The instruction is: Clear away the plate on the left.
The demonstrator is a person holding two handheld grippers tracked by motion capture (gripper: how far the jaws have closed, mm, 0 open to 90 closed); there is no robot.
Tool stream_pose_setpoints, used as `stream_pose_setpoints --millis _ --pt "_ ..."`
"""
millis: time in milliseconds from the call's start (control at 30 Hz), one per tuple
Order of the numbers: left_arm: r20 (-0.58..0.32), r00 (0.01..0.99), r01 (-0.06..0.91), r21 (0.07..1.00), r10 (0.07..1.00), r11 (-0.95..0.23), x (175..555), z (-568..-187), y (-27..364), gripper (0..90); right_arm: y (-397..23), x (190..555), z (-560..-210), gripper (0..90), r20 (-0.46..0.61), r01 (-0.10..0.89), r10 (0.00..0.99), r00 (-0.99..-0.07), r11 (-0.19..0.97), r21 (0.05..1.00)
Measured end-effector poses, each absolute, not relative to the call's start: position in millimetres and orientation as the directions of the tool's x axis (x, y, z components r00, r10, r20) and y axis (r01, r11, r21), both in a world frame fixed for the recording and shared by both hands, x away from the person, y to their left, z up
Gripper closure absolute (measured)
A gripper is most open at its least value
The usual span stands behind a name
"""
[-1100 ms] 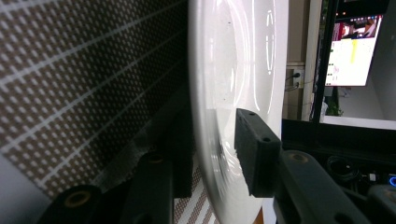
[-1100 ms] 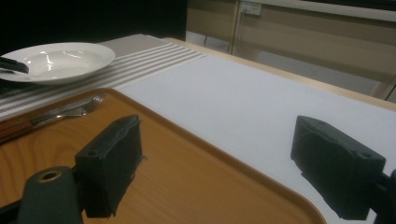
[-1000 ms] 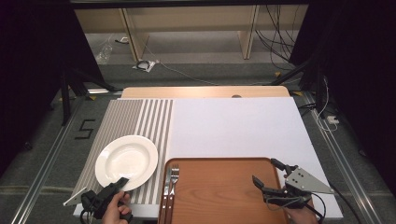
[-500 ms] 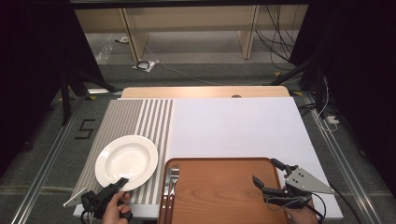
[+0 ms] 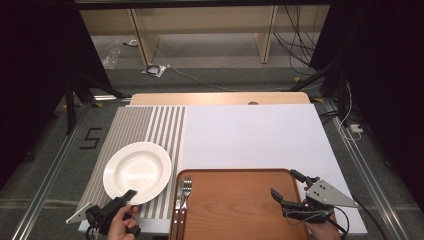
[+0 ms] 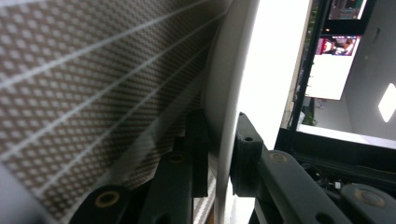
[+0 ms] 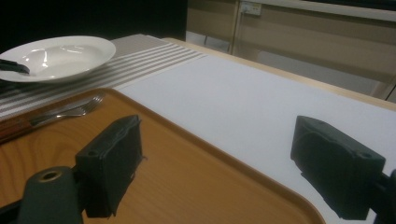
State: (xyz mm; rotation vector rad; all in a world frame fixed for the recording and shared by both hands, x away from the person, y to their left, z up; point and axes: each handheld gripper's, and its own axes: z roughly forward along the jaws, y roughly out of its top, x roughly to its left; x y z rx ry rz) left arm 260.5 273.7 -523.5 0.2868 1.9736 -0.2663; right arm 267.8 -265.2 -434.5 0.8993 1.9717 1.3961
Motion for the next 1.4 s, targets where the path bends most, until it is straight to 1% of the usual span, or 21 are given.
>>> stream_pose_setpoints --millis 233,333,800,1067,1400 --pt "-0.924 -0.374 0.349 -0.060 0.080 0.935 260 -520 270 79.5 -265 268 -434 17.3 -0.058 0.203 0.783 -0.619 0.231 0.951" --pt "-0.928 -0.367 0.364 -0.078 0.066 0.928 260 -519 267 79.3 -266 268 -435 17.3 -0.059 0.203 0.782 -0.620 0.233 0.951" --pt "-0.939 -0.334 0.447 -0.083 0.081 0.890 257 -512 249 78.7 -266 268 -434 17.3 -0.058 0.204 0.784 -0.618 0.232 0.951" --pt "-0.943 -0.321 0.489 -0.083 0.090 0.868 256 -509 238 78.5 -266 268 -435 17.3 -0.058 0.203 0.785 -0.617 0.229 0.952" --pt "-0.948 -0.294 0.552 -0.063 0.123 0.832 256 -504 224 78.4 -266 268 -435 17.4 -0.058 0.202 0.785 -0.617 0.230 0.952"
